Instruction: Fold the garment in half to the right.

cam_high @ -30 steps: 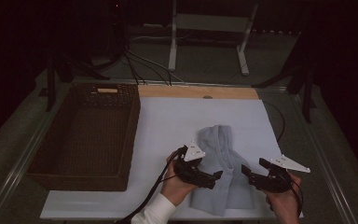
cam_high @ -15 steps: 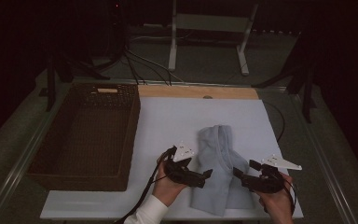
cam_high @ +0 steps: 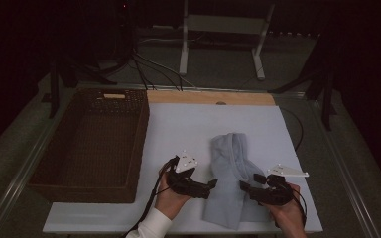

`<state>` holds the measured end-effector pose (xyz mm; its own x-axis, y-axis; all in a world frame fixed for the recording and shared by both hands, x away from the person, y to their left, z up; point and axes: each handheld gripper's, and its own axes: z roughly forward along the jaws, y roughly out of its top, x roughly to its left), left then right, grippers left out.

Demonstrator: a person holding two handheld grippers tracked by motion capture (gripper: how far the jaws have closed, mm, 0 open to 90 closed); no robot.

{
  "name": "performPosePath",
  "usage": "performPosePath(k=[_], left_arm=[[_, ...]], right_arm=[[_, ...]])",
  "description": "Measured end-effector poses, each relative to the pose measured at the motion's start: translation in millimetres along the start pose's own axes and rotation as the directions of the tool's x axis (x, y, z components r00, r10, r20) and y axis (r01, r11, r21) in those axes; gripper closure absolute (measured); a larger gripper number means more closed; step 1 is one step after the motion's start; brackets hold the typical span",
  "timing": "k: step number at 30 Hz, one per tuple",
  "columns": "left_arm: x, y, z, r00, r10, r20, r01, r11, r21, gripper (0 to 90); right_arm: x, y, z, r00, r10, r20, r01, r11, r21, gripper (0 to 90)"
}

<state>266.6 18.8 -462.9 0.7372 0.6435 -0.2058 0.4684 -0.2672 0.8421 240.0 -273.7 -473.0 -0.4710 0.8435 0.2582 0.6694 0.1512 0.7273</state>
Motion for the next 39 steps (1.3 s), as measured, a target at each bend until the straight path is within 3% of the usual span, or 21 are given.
performPosePath(k=[6,9,11,14,24,39], left_arm=[[2.6,-2.8,-3.2,1.0,-0.004,-0.008,0.004,1.0,0.001,0.0],[2.8,-5.3,-3.7,0.9999,0.003,-0.01,-0.003,1.0,0.008,0.0],[2.9,-6.6,-3.9,0.9999,0.009,-0.012,-0.009,0.9998,0.016,0.0],[2.8,-7.5,-4.0,0.9999,0.007,-0.01,-0.007,0.9999,0.015,0.0],[3.5,-6.9,-4.5,1.0,-0.001,-0.005,0.001,1.0,0.005,0.0],[4.5,-5.9,-6.2,0.9996,-0.017,0.022,0.017,0.9998,-0.007,0.0]], right_arm=[[-2.4,1.3,7.2,0.9989,0.025,-0.039,-0.023,0.999,0.037,49.6],[-3.3,1.9,9.3,0.9976,0.038,-0.059,-0.035,0.998,0.049,61.7],[-2.4,2.8,9.1,0.998,0.027,-0.057,-0.024,0.999,0.047,71.6],[0.0,4.6,8.4,0.9991,-0.002,-0.043,0.004,0.999,0.043,79.2],[-10.1,13.9,-4.0,1.0,-0.003,0.004,0.003,1.0,-0.023,81.6],[-30.2,15.5,-11.7,0.9908,-0.014,0.135,0.018,0.999,-0.027,81.9]])
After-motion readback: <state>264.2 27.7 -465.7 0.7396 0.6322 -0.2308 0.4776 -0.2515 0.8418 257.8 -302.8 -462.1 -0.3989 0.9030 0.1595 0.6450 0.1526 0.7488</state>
